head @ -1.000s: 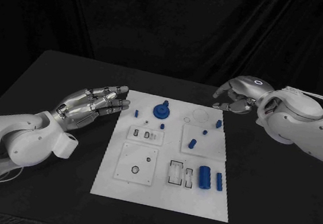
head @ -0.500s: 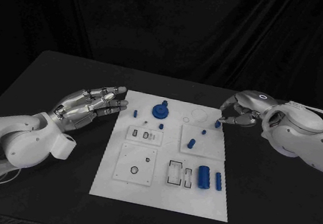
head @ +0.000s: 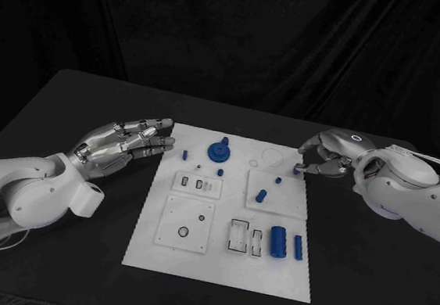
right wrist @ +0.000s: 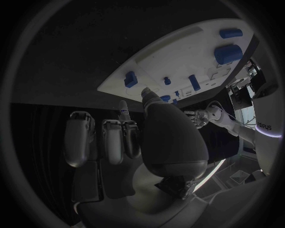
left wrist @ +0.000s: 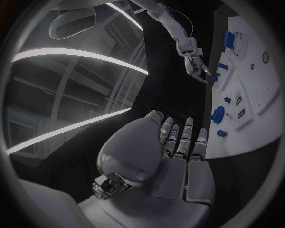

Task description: Assemble the parts on the task board

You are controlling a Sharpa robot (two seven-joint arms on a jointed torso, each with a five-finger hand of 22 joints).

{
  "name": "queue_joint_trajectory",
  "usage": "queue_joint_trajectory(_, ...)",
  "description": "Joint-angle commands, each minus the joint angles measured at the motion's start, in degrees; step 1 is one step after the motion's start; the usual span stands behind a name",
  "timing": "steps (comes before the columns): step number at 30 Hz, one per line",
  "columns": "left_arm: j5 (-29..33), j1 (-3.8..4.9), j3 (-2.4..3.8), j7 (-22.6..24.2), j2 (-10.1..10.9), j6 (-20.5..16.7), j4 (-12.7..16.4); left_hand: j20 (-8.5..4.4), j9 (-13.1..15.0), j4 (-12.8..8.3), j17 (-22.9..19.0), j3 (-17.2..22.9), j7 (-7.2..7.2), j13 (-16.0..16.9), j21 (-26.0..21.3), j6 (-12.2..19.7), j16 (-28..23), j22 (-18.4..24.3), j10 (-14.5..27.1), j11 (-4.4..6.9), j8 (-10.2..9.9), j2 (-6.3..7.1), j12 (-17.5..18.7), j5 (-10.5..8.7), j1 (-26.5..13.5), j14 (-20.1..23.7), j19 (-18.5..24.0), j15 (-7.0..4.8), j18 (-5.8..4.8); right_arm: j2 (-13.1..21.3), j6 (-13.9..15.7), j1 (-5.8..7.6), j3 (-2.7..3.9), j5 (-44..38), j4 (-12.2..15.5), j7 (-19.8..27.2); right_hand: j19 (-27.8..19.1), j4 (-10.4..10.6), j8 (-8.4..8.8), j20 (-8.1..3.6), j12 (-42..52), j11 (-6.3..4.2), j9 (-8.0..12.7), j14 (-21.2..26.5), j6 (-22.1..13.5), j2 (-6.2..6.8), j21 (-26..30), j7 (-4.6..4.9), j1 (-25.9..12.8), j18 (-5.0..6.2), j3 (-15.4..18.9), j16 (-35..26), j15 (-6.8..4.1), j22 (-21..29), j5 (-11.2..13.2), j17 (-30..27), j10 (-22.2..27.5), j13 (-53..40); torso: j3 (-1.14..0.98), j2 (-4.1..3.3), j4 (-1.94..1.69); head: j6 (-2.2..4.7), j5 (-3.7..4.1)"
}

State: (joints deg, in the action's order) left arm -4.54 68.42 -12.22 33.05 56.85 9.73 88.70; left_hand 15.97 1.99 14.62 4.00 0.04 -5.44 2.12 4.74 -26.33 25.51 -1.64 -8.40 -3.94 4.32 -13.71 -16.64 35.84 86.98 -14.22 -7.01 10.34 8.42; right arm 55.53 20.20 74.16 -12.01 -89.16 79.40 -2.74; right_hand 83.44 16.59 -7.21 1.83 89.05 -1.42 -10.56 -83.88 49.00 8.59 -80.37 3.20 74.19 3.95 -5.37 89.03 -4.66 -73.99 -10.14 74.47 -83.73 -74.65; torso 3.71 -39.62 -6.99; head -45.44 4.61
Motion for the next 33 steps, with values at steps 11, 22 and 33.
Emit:
queue_joint_trajectory(11,0.0,-0.12,0.04,0.7,0.1,0.8,0.1,-0.02,1.0,0.1,-0.5,1.5,-0.21,0.6,-0.8,-0.3,0.7,-0.1,0.3,-0.73,0.5,0.09,-0.9,1.10,0.8,0.7,0.0,0.02,1.38,-0.7,-0.7,-1.09,0.02,0.4,-1.2,-0.3,2.3,-0.4,-0.69,-0.06,1.0,-0.16,-1.1,-6.1,-0.6,-0.60,-0.5,-0.02,2.9,-1.74,-0.6,1.0,-0.04,-13.1,-7.2,15.5,-6.3,-15.3,0.08,0.05,-0.08,0.06,-0.01)
queue_joint_trajectory(22,0.0,-0.13,0.04,0.6,0.1,0.9,0.1,-0.02,1.0,0.1,-0.5,1.5,-0.21,0.6,-0.8,-0.3,0.7,-0.1,0.3,-0.73,0.5,0.09,-0.9,1.10,0.8,0.7,0.0,0.02,1.38,-1.0,-1.1,-1.80,0.02,0.4,-1.9,-0.5,2.2,-0.4,-1.31,-0.01,1.0,0.01,-1.4,-6.1,0.3,-0.66,-0.4,0.25,3.2,-1.72,-0.6,1.0,0.05,-13.1,-8.3,15.5,-6.3,-15.3,0.07,0.05,-0.06,-0.08,0.02)
queue_joint_trajectory(33,0.0,-0.15,0.04,0.6,0.1,1.0,0.0,-0.02,1.0,0.1,-0.5,1.5,-0.21,0.6,-0.8,-0.3,0.7,-0.1,0.3,-0.73,0.5,0.09,-0.9,1.10,0.8,0.7,0.0,0.02,1.38,-1.8,-1.5,-1.95,0.03,0.4,-2.6,-0.4,2.2,-0.5,-2.28,0.11,1.0,0.18,-1.9,-6.1,1.8,-0.75,-0.3,0.41,3.5,-1.71,-0.6,1.0,0.20,-13.1,-8.3,15.5,-6.3,-15.3,0.07,-0.02,-0.03,-0.29,0.06)
